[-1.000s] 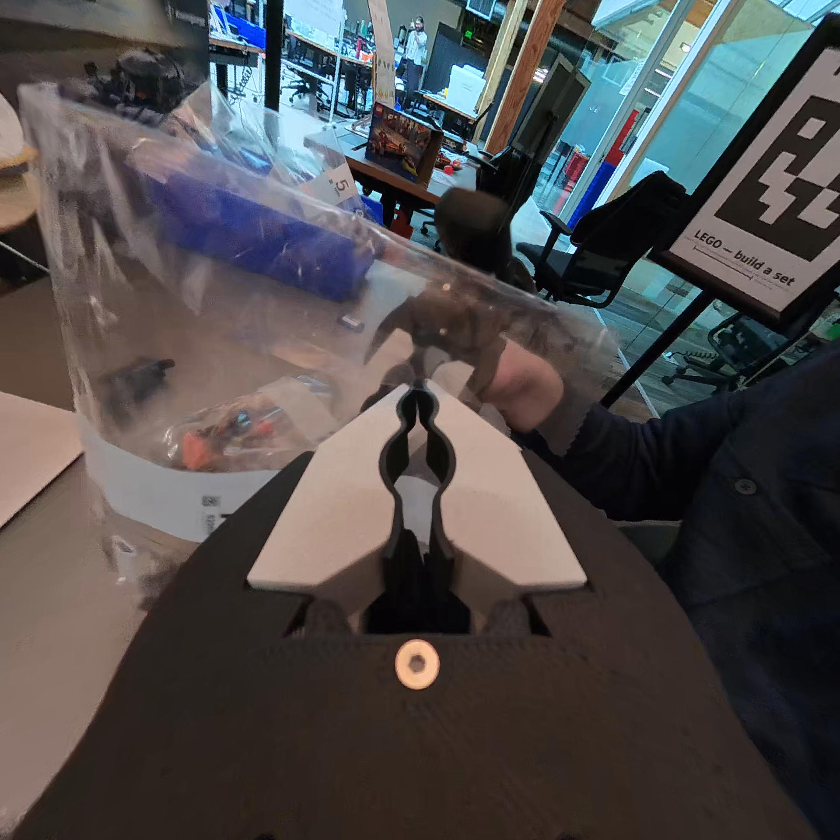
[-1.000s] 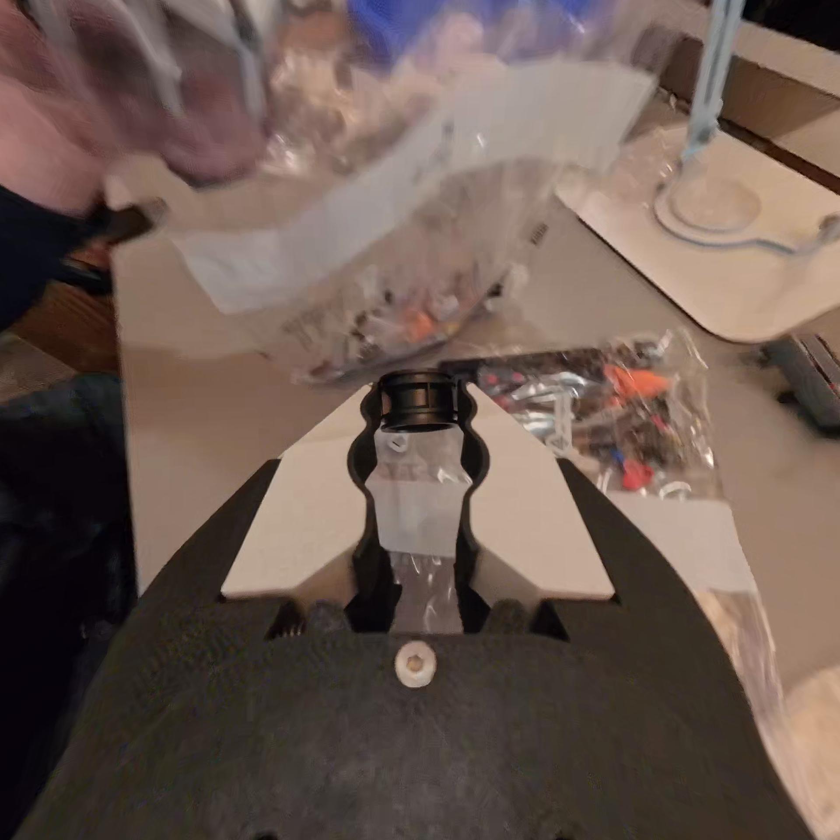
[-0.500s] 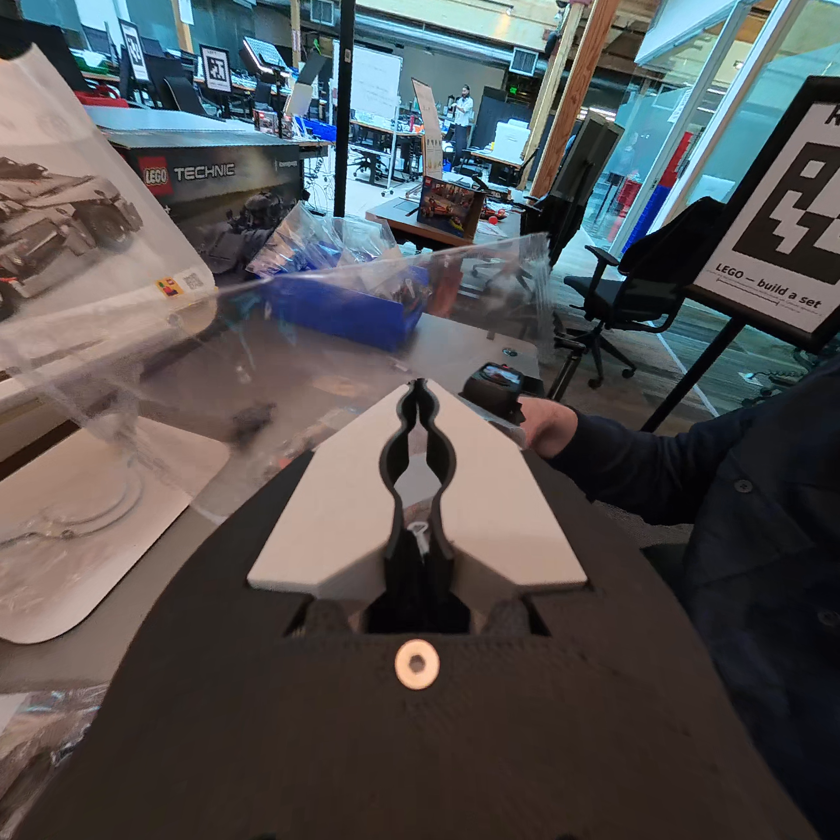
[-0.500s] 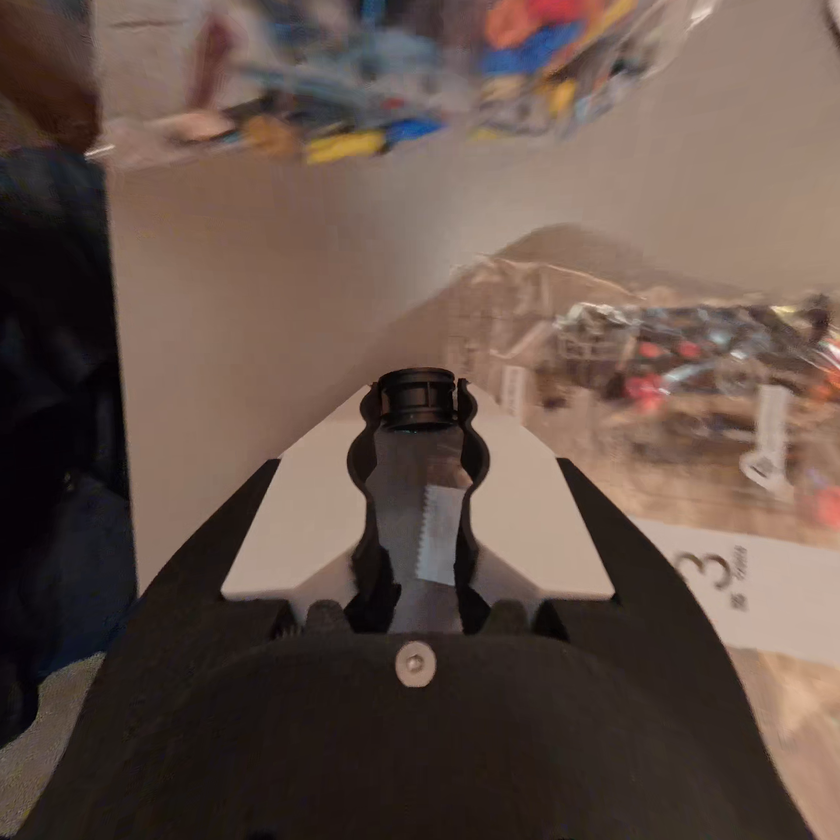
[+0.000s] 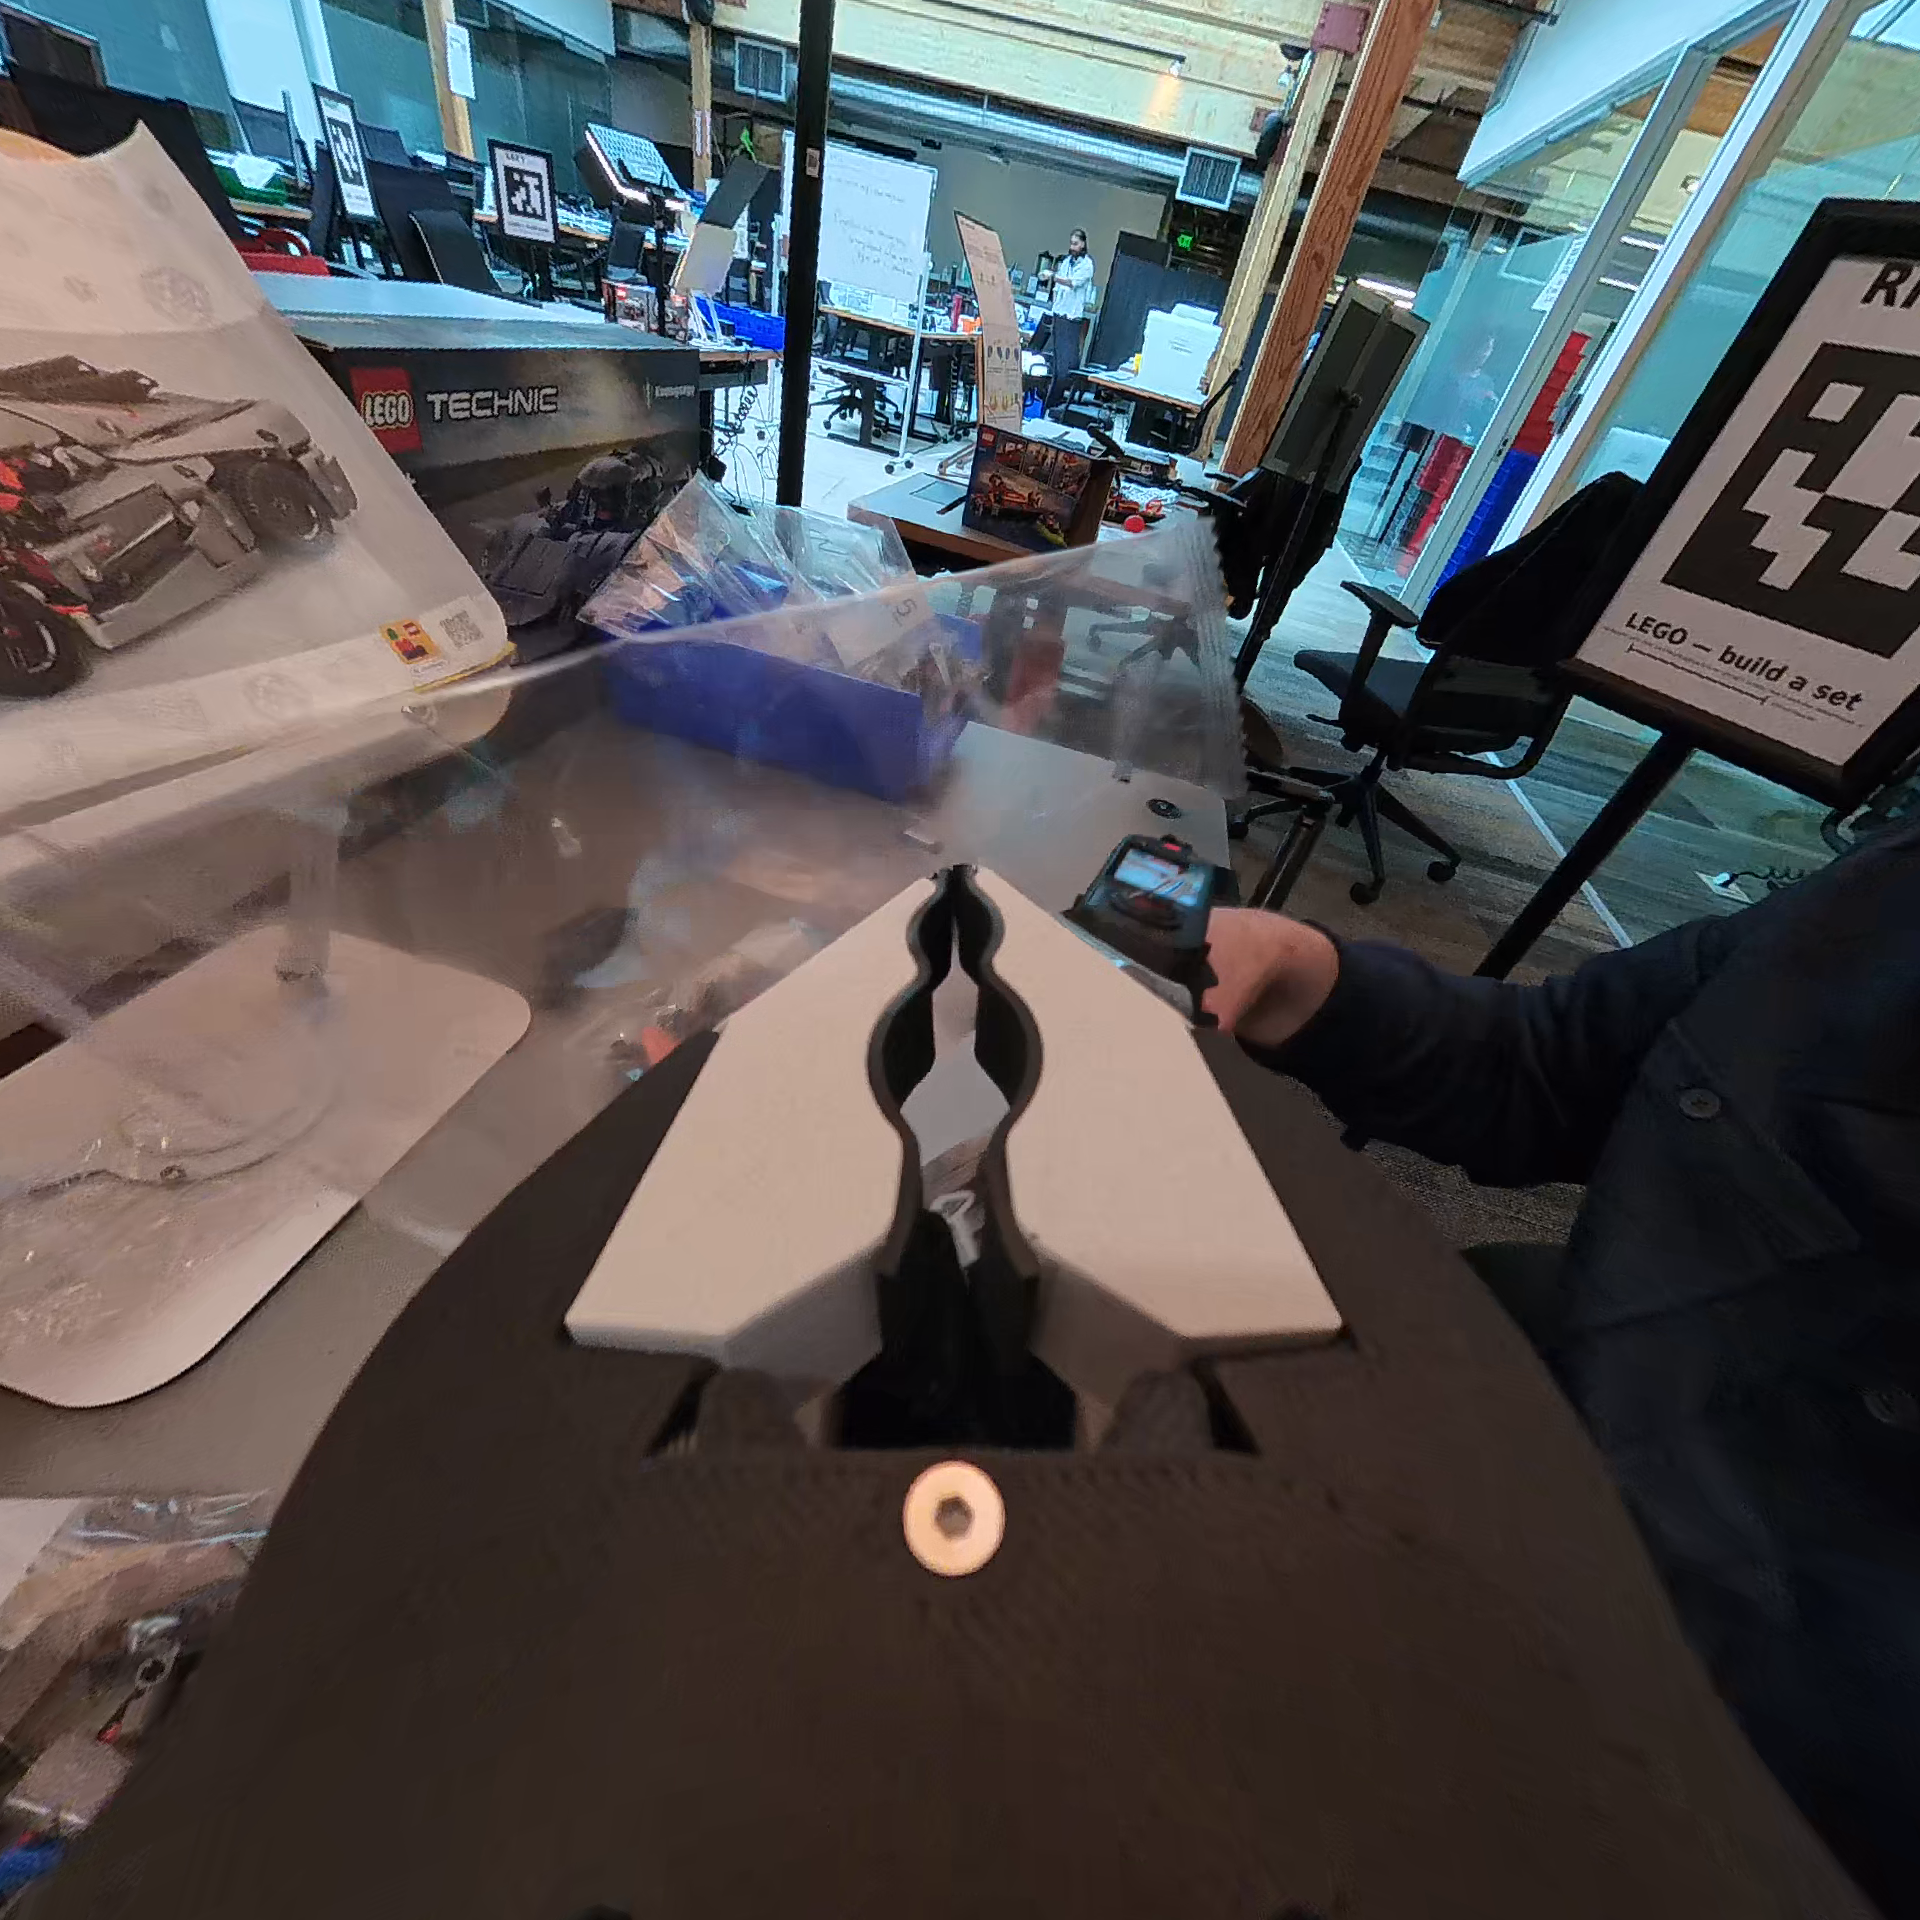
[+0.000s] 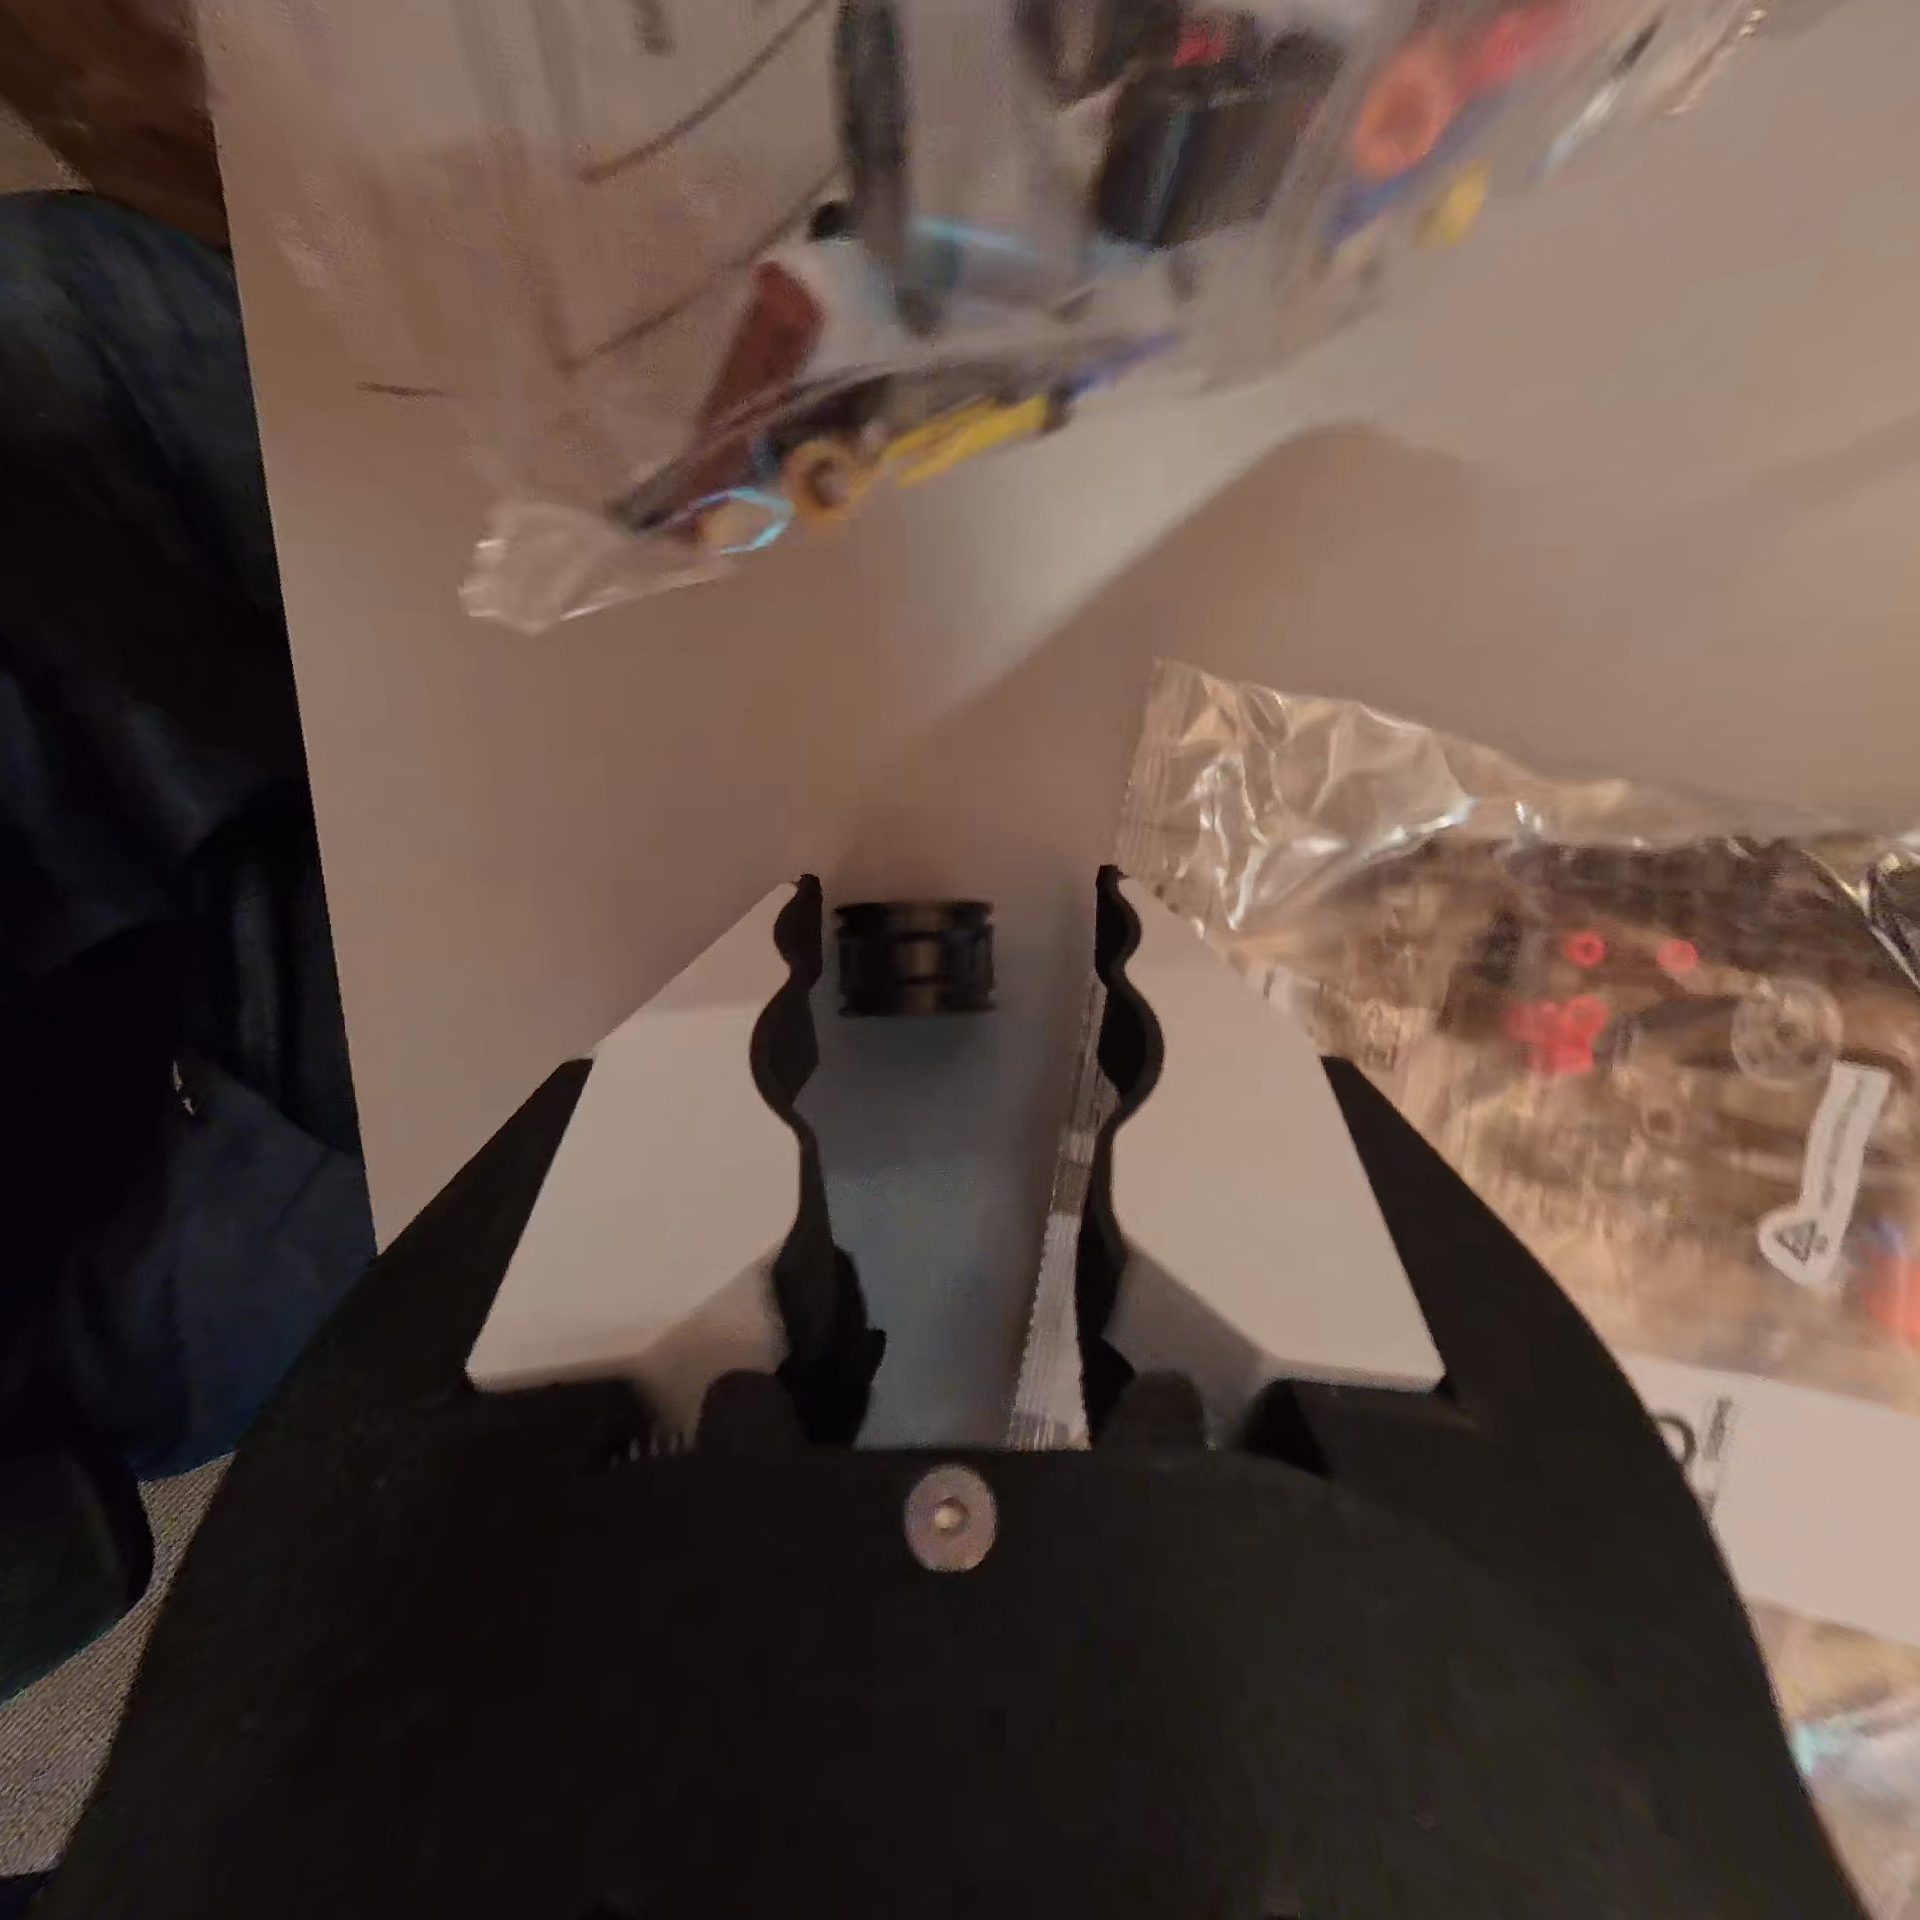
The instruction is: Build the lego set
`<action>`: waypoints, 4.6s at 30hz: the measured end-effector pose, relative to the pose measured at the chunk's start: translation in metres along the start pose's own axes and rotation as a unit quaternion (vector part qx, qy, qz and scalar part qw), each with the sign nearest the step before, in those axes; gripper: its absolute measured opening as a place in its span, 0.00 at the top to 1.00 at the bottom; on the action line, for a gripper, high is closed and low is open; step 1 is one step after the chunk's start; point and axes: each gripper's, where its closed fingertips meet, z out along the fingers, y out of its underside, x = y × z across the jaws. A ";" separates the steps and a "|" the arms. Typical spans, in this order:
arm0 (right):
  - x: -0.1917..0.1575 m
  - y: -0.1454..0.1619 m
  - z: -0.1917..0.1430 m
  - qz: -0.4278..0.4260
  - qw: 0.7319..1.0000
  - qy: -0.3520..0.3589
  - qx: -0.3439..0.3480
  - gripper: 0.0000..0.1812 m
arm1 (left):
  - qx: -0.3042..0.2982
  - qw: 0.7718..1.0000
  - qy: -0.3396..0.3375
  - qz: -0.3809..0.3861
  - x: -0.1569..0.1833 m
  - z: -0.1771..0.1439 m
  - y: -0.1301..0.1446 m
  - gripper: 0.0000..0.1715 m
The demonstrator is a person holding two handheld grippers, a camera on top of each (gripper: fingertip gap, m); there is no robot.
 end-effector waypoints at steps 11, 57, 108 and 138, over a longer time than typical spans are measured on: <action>-0.006 0.002 -0.016 0.000 1.000 0.012 0.000 0.83 | 0.019 1.000 -0.001 0.005 0.003 -0.010 -0.001 1.00; 0.012 -0.123 -0.095 0.037 0.935 0.149 0.318 0.97 | 0.023 0.997 0.068 0.013 0.059 0.068 -0.006 1.00; 0.285 0.224 -0.386 0.378 0.748 0.487 0.245 0.62 | -0.061 0.951 -0.297 -0.052 -0.083 -0.129 0.076 0.63; 0.144 0.021 -0.292 0.154 0.825 0.445 0.313 0.66 | -0.356 0.845 -0.392 -0.081 -0.120 -0.212 0.261 1.00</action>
